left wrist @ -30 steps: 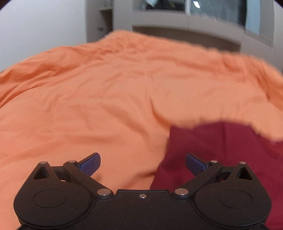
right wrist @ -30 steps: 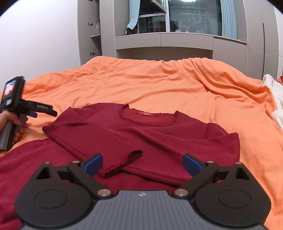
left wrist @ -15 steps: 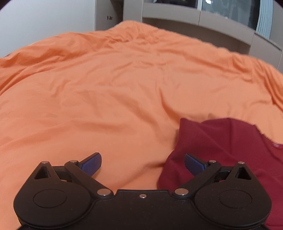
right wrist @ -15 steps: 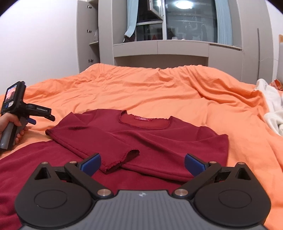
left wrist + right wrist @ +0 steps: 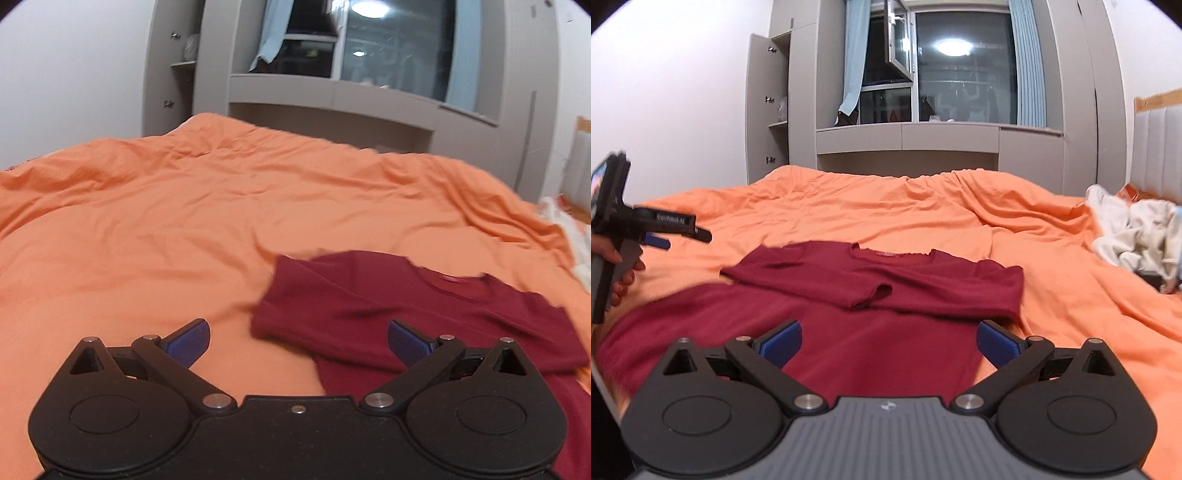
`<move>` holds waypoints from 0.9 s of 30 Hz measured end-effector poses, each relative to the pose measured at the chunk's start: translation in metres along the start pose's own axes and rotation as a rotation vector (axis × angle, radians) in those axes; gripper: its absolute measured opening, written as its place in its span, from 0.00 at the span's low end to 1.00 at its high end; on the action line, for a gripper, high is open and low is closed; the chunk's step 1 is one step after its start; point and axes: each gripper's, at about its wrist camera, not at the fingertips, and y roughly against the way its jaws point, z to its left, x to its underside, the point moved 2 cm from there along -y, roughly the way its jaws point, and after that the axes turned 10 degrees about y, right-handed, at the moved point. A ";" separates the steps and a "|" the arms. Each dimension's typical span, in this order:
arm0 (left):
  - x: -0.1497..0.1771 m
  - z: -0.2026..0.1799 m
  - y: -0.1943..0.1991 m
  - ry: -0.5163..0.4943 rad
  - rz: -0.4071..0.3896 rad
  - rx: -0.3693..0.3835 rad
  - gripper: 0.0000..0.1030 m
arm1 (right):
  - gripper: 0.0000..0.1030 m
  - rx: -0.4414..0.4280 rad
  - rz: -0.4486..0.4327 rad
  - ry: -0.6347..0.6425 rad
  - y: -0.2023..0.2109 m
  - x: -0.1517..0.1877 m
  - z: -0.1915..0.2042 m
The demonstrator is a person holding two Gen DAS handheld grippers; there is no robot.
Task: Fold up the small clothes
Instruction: 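Grasp the shirt hem with both tools and lift it toward the collar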
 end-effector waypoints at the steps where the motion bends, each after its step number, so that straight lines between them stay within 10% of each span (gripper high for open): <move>1: 0.010 -0.002 0.011 -0.003 -0.003 0.022 0.99 | 1.00 0.007 0.000 0.014 0.010 0.005 0.006; 21: 0.125 -0.014 0.133 -0.120 -0.052 0.257 0.99 | 0.99 0.189 0.228 0.485 0.070 0.041 0.090; 27: 0.143 -0.021 0.153 -0.195 -0.084 0.319 0.99 | 0.57 0.146 0.191 0.490 0.066 0.042 0.088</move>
